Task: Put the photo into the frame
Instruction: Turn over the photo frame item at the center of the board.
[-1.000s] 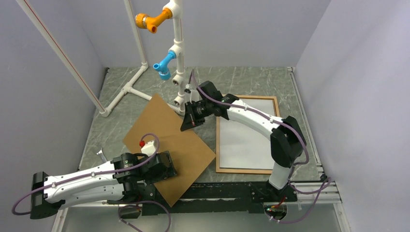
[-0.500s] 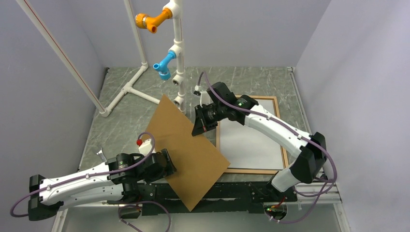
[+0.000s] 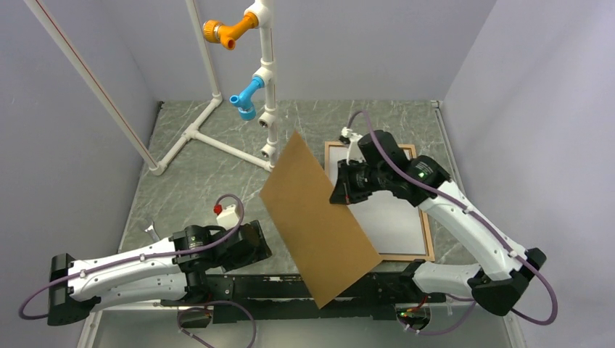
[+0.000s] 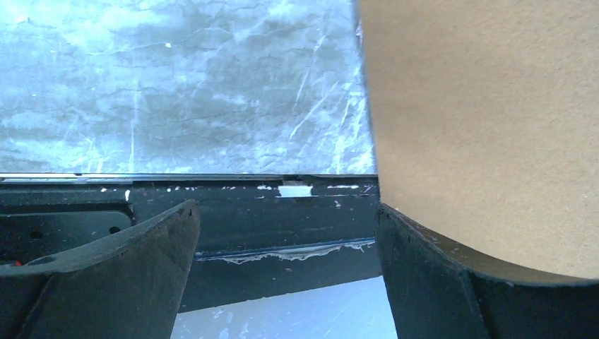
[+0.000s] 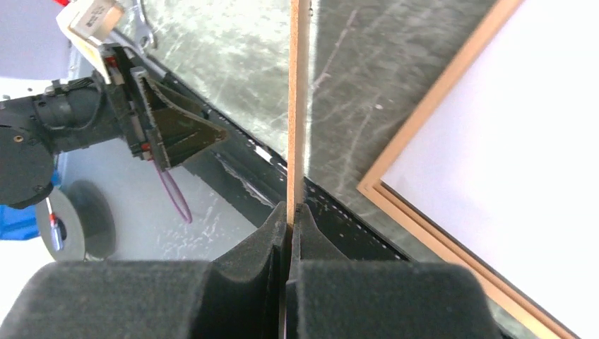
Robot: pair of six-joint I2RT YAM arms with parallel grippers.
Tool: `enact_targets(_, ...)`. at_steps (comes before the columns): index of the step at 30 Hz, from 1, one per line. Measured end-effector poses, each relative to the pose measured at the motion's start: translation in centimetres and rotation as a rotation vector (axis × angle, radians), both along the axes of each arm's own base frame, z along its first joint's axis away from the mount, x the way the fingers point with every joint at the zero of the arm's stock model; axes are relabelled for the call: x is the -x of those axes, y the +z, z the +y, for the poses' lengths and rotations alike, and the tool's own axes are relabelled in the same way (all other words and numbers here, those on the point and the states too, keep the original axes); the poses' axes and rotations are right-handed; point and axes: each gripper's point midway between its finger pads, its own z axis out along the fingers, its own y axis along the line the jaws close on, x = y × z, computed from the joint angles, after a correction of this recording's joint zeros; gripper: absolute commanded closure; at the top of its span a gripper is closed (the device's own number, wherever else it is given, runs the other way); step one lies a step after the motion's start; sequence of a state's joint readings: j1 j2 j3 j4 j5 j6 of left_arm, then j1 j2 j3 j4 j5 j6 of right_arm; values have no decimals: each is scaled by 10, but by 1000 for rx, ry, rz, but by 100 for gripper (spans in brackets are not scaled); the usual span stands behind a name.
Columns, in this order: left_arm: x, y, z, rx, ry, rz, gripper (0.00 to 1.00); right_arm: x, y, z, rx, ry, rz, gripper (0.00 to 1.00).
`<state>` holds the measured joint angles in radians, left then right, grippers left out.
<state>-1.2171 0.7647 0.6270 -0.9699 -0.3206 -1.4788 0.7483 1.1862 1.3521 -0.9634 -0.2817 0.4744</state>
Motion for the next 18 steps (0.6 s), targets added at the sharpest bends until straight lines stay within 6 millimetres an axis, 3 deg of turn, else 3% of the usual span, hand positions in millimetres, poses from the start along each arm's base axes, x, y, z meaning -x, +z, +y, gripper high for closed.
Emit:
enact_targets(7, -5, 8, -13, -4, -34, -17, 3, 1, 8, -36, 86, -120, -22, 100)
enact_targets(18, -13, 21, -28, -8, -74, -42, 3, -26, 38, -47, 106, -290, -92, 100)
